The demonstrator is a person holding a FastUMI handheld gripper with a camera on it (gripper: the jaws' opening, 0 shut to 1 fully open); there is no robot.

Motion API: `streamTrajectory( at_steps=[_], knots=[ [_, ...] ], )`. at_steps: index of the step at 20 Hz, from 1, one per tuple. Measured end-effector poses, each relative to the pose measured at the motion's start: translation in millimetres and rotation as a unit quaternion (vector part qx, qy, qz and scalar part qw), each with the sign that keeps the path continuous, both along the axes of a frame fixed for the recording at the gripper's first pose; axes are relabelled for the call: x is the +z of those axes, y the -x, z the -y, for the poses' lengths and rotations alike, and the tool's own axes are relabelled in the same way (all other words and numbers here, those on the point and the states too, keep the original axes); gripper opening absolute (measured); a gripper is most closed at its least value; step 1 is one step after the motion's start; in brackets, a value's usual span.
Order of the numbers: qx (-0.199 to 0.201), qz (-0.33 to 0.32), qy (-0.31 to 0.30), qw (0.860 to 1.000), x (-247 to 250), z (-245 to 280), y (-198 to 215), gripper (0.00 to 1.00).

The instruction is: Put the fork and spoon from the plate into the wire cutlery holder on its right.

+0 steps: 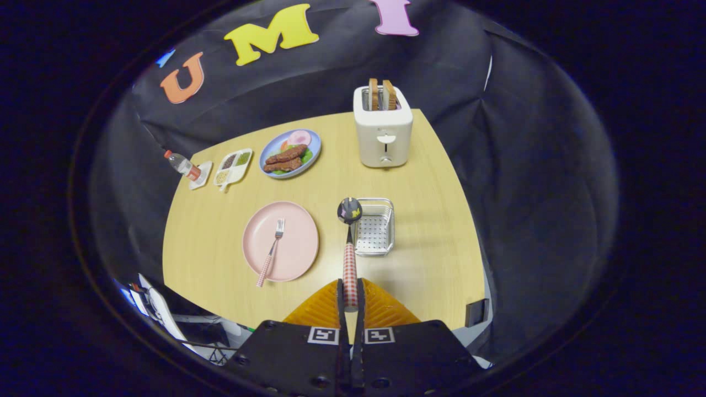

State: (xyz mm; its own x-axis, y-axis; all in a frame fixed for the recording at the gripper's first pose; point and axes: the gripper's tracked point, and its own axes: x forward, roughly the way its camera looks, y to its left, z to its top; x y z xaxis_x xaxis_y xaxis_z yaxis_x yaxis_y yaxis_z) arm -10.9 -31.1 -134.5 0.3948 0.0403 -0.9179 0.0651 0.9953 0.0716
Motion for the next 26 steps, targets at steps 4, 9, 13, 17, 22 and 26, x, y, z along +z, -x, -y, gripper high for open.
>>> streamTrajectory(
  at_steps=[4,9,13,17,22,26],
  knots=[
    [-0.025,-0.087,-0.012,0.996,-18,12,1,0.02],
    [-0.057,-0.132,-0.019,0.989,-48,23,-23,0.02],
    [-0.069,-0.145,-0.021,0.987,-65,25,-37,0.03],
    [-0.075,-0.145,-0.017,0.986,-68,26,-37,0.15],
    [-0.055,-0.052,-0.013,0.997,-31,22,-48,0.66],
    [-0.012,0.083,0.012,0.996,19,-1,-57,0.81]
  ],
)
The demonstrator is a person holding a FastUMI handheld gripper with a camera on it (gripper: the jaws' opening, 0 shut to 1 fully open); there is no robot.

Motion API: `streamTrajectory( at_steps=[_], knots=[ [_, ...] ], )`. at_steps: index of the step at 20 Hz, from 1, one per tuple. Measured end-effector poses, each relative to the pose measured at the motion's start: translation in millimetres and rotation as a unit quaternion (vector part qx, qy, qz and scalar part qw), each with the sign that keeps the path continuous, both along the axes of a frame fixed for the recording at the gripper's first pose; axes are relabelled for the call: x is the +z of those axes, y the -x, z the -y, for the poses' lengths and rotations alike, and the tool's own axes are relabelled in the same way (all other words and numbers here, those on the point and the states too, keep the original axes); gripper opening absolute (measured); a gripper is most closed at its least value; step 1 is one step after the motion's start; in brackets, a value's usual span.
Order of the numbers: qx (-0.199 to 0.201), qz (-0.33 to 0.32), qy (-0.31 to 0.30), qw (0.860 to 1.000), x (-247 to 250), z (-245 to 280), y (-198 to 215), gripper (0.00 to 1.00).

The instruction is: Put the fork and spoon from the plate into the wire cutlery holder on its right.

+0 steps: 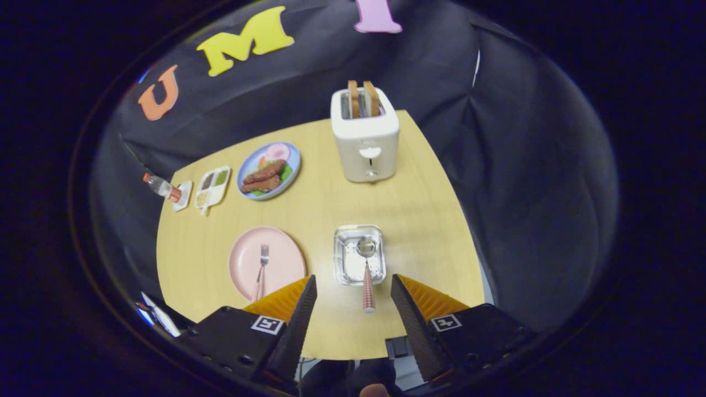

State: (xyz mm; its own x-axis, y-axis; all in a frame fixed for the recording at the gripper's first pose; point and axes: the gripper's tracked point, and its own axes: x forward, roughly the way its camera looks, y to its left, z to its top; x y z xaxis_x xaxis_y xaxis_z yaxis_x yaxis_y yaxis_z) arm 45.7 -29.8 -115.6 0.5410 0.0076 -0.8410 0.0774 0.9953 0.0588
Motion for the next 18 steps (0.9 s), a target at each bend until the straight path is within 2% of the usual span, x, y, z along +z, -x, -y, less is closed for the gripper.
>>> streamTrajectory(
  at_steps=[2,4,7,10,14,18],
  knots=[
    [0.030,0.074,0.023,0.997,24,-18,2,0.84],
    [0.056,0.140,0.019,0.988,38,-53,10,0.86],
    [0.094,0.188,-0.002,0.978,17,-119,29,0.89],
    [0.121,0.181,-0.020,0.976,-37,-170,46,0.91],
    [0.116,0.171,-0.022,0.978,-97,-205,64,0.92],
    [0.102,0.133,-0.008,0.986,-155,-215,74,0.92]
  ],
)
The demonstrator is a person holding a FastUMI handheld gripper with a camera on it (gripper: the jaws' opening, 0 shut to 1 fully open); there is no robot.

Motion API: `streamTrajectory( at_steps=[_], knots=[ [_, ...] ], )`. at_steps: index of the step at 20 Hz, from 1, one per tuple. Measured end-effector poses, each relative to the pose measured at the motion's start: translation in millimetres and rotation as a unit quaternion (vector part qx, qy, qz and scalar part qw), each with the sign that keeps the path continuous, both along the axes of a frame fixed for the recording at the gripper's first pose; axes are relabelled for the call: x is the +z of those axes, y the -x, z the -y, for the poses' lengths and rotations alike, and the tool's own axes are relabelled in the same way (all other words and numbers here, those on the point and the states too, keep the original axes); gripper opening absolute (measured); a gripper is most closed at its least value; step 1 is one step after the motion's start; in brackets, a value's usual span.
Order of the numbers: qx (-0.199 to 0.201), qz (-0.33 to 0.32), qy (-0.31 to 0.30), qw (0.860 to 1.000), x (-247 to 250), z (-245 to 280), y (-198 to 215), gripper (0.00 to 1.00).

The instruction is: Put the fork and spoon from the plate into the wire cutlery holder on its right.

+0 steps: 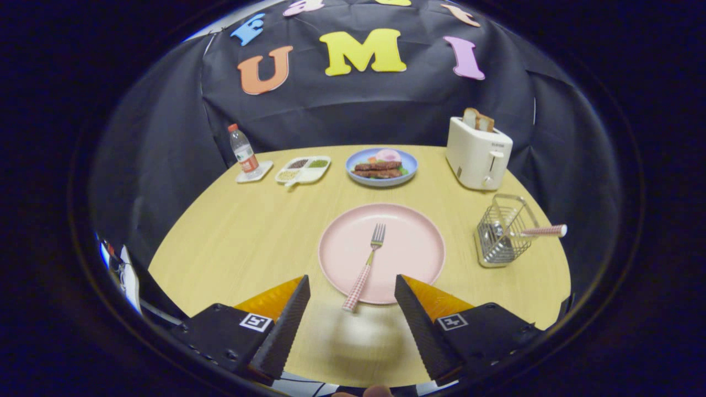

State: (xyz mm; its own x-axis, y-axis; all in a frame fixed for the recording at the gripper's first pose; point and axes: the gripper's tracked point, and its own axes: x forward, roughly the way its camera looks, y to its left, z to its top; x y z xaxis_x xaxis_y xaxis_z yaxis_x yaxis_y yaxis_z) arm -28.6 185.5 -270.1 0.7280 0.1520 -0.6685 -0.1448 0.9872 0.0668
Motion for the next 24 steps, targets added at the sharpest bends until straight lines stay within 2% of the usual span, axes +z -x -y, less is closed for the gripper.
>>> streamTrajectory(
  at_steps=[8,20,22,24],
  knots=[
    [-0.033,-0.016,-0.003,0.999,-39,-3,-8,0.92],
    [-0.014,-0.010,0.027,0.999,-46,-10,-17,0.92],
    [-0.024,-0.013,0.039,0.999,-49,-2,-18,0.78],
    [-0.040,-0.015,0.050,0.998,-50,6,-21,0.52]
  ],
)
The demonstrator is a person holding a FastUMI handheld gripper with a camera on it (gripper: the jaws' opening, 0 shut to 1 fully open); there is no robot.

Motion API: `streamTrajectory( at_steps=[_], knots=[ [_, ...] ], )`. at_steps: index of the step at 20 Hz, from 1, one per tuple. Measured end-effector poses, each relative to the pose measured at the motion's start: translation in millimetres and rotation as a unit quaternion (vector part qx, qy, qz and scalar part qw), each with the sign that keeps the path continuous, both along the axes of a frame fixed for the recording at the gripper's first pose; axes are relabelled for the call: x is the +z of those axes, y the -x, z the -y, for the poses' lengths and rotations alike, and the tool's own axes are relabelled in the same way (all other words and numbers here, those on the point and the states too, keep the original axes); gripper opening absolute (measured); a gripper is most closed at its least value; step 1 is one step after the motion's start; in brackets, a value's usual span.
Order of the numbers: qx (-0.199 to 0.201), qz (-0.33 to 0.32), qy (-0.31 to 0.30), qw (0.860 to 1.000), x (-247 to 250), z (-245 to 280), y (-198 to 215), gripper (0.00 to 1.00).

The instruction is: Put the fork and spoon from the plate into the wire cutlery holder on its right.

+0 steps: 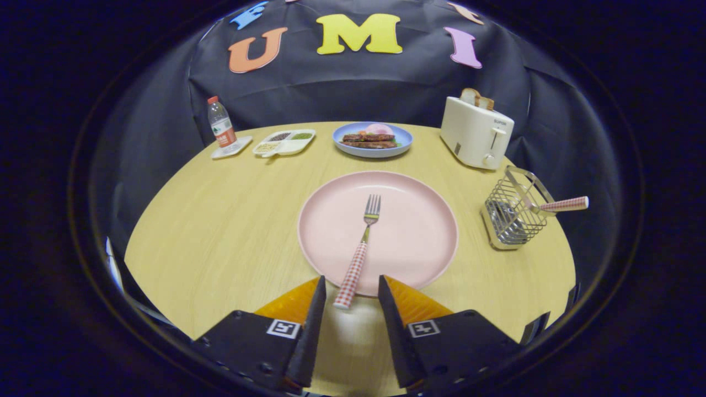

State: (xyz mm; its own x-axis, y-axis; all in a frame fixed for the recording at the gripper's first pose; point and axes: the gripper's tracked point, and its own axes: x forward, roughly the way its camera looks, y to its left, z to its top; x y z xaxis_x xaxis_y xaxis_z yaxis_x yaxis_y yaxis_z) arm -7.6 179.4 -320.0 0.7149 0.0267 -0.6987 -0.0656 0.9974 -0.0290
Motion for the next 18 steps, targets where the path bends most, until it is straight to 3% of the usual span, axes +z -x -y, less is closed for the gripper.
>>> streamTrajectory(
  at_steps=[3,5,8,11,12,18],
  knots=[
    [-0.003,-0.010,0.019,1.000,1,7,-1,0.14],
    [0.010,-0.012,0.035,0.999,2,7,-3,0.14],
    [0.030,-0.018,0.040,0.999,15,10,-7,0.06],
    [0.048,0.000,0.046,0.998,52,16,-16,0.06],
    [0.053,0.002,0.044,0.998,64,19,-20,0.00],
    [0.052,-0.020,0.009,0.998,116,33,-24,0.00]
  ],
)
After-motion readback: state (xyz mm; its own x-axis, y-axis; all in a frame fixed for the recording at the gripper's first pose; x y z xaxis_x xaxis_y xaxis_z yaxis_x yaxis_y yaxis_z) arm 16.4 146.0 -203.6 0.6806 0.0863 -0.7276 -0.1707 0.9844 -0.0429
